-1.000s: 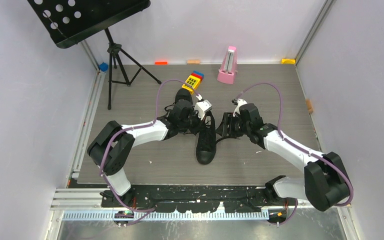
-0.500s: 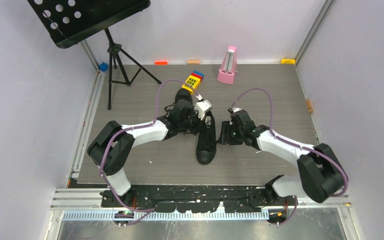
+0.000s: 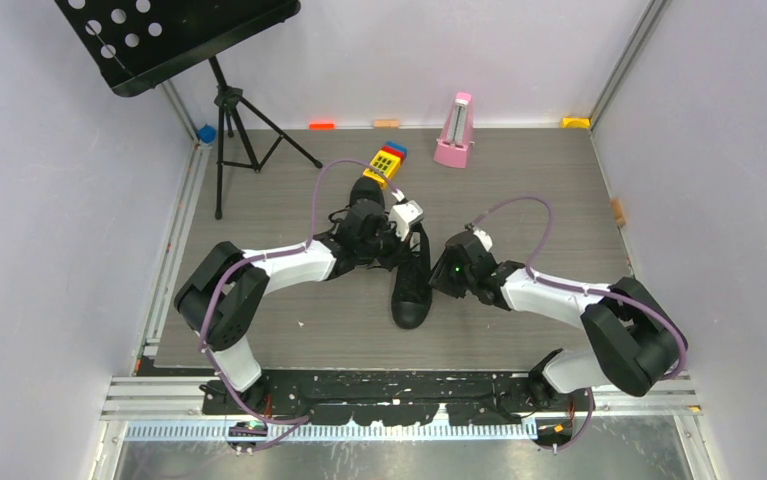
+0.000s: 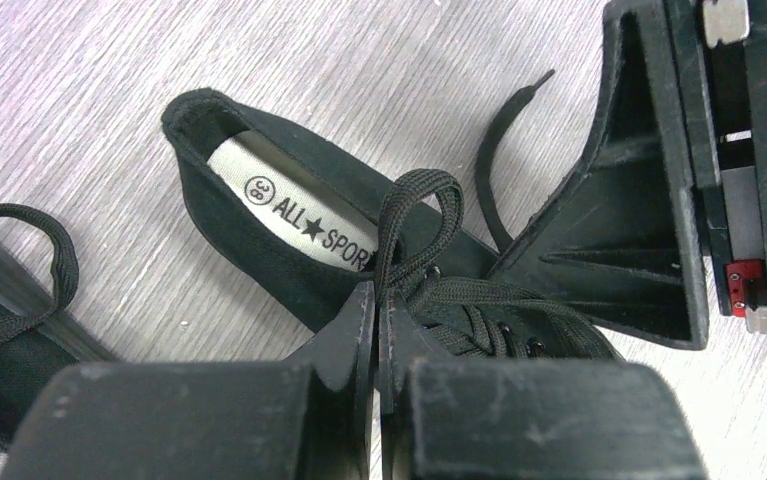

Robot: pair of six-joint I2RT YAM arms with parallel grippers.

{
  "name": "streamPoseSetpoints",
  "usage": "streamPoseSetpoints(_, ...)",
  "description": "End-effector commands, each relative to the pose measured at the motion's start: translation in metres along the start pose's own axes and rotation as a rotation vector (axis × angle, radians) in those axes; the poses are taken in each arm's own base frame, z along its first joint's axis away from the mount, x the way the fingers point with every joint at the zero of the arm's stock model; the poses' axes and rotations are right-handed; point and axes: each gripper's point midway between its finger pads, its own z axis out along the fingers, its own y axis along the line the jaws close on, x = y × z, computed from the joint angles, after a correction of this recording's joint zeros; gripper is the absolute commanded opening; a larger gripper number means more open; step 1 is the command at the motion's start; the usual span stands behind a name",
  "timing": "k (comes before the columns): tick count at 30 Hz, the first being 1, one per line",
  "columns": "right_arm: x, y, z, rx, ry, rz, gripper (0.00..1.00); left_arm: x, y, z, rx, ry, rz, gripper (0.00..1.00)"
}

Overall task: Tie the shoes
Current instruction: Cross the shoelace with the shoelace.

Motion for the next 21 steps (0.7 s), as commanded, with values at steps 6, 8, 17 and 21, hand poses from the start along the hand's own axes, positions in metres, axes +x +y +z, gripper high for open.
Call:
streamPoseSetpoints(6,-0.039,0.008,-0.032,-0.006,-0.208,0.075,0.1,-0.019,-0.004,-0.008,0.011,-0.038,0.011,0.0)
streamPoseSetpoints(8,-0.045,0.012,-0.042,-0.012,-0.224,0.044,0.04,-0.019,-0.004,-0.009,0.011,-0.038,0.012,0.0)
streamPoseSetpoints(17,-0.071,0.062,-0.065,-0.088,-0.227,-0.158,0.0,-0.02,-0.008,-0.008,0.033,-0.044,0.014,0.0)
streamPoseSetpoints(21,-0.088,0.089,-0.064,-0.107,-0.241,-0.197,0.0,-0.019,-0.008,-0.008,0.035,-0.042,0.015,0.0)
